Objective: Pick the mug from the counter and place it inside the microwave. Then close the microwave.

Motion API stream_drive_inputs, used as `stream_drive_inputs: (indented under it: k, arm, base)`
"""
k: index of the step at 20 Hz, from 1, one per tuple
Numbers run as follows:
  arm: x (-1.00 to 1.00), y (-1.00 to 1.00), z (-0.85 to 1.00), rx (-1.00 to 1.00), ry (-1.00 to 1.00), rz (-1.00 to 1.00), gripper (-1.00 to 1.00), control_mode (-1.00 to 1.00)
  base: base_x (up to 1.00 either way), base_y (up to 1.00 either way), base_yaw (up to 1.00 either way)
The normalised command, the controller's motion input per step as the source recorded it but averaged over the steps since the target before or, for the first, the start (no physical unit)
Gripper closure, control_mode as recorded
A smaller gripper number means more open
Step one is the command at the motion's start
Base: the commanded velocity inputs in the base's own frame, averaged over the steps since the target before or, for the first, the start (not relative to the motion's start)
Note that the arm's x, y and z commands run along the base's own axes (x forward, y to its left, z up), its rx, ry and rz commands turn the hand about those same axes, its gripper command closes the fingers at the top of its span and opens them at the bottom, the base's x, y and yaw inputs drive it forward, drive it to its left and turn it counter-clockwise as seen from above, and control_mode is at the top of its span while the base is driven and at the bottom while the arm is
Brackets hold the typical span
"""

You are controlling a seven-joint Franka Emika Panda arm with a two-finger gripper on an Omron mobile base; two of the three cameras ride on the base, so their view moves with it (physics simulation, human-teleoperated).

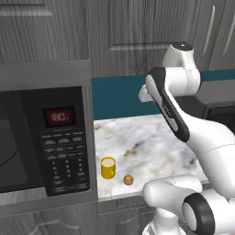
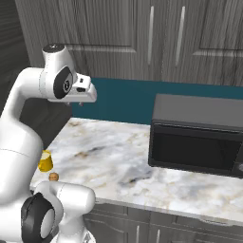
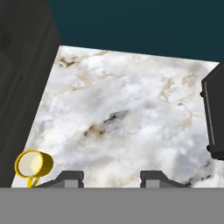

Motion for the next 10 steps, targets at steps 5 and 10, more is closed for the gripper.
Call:
stream_drive_inputs:
  k: [5,10]
  arm:
    - [-0.08,0.20,-0.17,0.01,0.03,0.01,-1.00,-1.00]
    - [-0.15,0.39,-0.34,0.06,0.06,0.02,-1.00,-1.00]
  base:
    - [0.00,0.00,0.00]
    - [0.00,0.00,0.00]
